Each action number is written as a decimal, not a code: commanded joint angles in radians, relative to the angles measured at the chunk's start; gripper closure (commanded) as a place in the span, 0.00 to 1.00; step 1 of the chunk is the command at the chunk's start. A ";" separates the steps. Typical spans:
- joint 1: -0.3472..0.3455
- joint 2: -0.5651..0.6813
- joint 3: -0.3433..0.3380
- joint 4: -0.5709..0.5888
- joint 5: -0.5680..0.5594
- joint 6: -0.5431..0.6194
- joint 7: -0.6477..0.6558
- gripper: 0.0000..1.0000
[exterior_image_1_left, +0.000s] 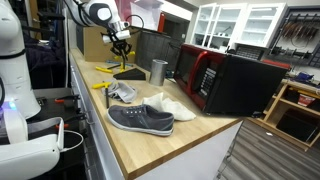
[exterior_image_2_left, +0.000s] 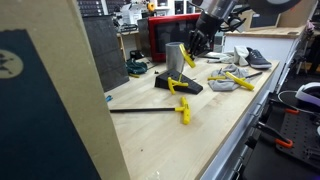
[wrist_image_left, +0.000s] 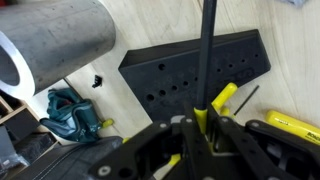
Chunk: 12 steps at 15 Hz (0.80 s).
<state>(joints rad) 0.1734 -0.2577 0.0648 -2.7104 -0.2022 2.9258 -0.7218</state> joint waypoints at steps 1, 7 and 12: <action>0.033 -0.061 -0.045 -0.019 0.005 0.027 -0.013 0.97; 0.101 -0.034 -0.131 -0.004 0.039 0.174 -0.061 0.97; 0.262 0.029 -0.271 0.025 0.028 0.365 -0.065 0.97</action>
<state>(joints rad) 0.3376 -0.2699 -0.1221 -2.7087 -0.1951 3.1712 -0.7243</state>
